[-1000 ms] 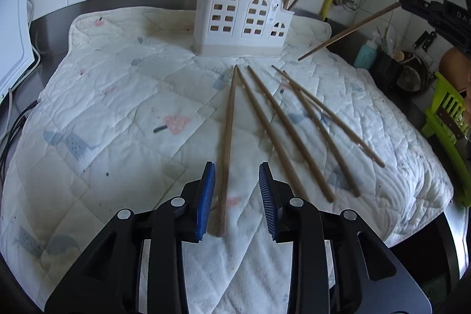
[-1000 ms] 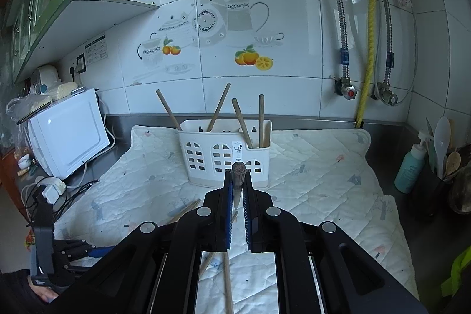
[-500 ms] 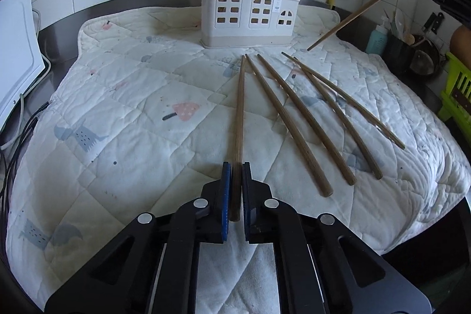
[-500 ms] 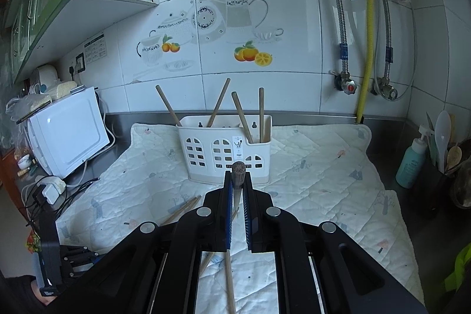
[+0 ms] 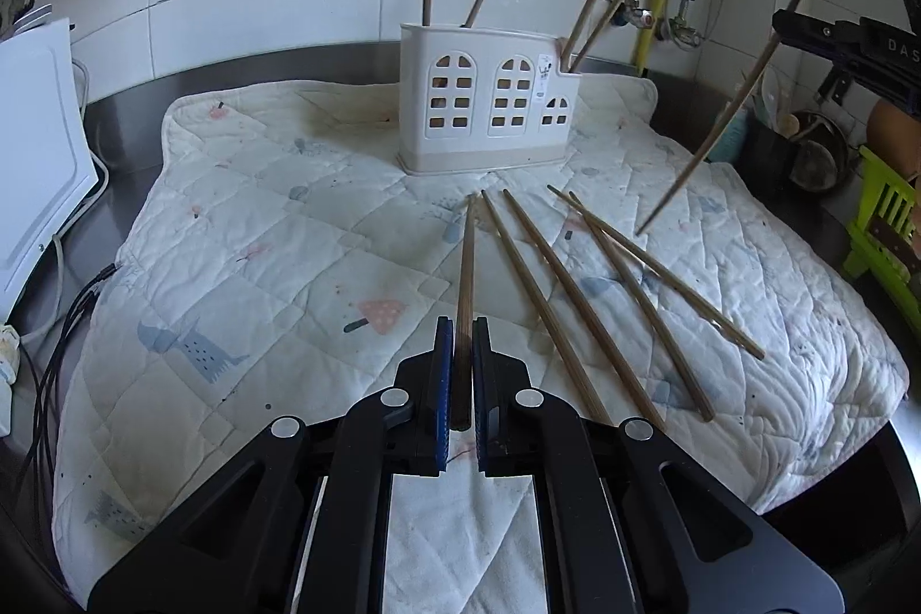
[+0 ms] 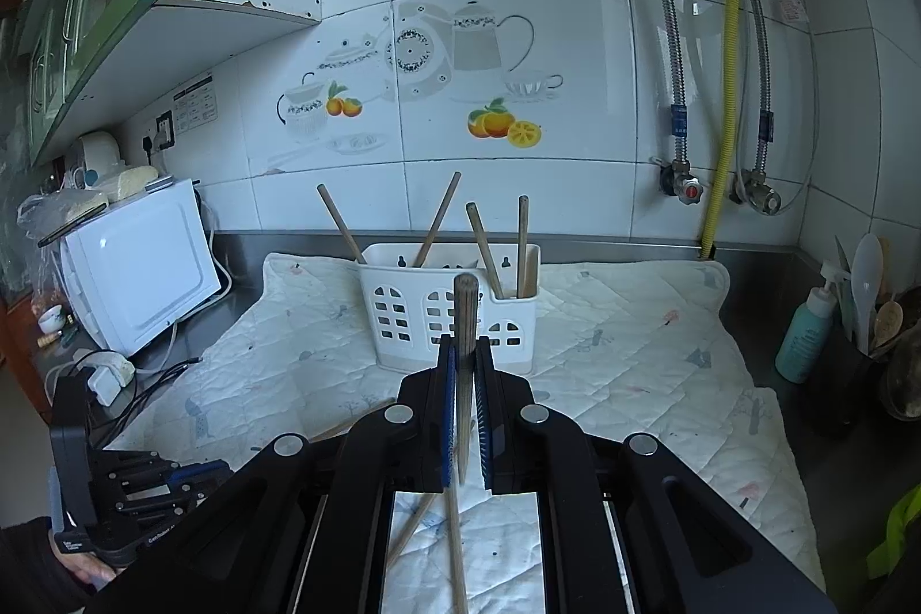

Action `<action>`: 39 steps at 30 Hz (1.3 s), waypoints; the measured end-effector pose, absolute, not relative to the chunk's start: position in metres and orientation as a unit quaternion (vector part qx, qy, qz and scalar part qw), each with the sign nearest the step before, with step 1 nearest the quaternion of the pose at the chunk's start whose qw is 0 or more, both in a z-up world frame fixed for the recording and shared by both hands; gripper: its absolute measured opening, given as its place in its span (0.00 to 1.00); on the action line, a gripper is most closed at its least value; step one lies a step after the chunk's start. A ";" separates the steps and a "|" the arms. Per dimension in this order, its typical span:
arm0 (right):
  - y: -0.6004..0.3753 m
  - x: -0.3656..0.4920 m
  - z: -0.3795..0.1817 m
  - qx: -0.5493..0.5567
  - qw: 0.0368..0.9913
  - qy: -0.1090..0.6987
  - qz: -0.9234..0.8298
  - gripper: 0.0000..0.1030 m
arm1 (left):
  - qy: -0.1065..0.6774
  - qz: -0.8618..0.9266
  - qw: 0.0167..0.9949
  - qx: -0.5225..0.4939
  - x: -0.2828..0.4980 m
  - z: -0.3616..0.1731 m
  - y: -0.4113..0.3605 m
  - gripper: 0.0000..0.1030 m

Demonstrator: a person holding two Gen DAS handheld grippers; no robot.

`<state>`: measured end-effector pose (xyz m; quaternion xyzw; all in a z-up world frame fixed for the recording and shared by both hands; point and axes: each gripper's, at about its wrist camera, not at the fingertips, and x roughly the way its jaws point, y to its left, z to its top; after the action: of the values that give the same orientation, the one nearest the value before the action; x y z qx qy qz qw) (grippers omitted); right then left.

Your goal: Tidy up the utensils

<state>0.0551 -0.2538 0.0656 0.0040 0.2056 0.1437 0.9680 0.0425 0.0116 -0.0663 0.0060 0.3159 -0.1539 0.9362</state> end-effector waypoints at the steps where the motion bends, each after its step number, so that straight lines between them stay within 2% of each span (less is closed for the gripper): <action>1: -0.254 0.055 0.066 0.004 0.968 0.206 0.144 0.06 | 0.316 -0.153 0.936 0.011 0.043 -0.066 0.010 0.05; 17: -0.253 0.055 0.070 0.001 0.969 0.200 0.146 0.06 | 0.310 -0.141 0.940 0.000 0.043 -0.065 0.014 0.05; 25: -0.253 0.054 0.070 0.000 0.968 0.202 0.147 0.06 | 0.354 -0.171 0.919 -0.005 0.040 -0.087 0.009 0.05; 30: -0.253 0.055 0.069 0.001 0.968 0.203 0.148 0.06 | 0.373 -0.178 0.911 -0.010 0.044 -0.096 0.009 0.09; 39: -0.248 0.055 0.066 -0.002 0.967 0.206 0.149 0.06 | 0.378 -0.168 0.910 -0.010 0.046 -0.100 0.012 0.09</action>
<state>0.0549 -0.2478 0.0659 -0.0024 0.2057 0.1493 0.9672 0.0460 0.0121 -0.1004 -0.0100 0.3784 -0.1683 0.9102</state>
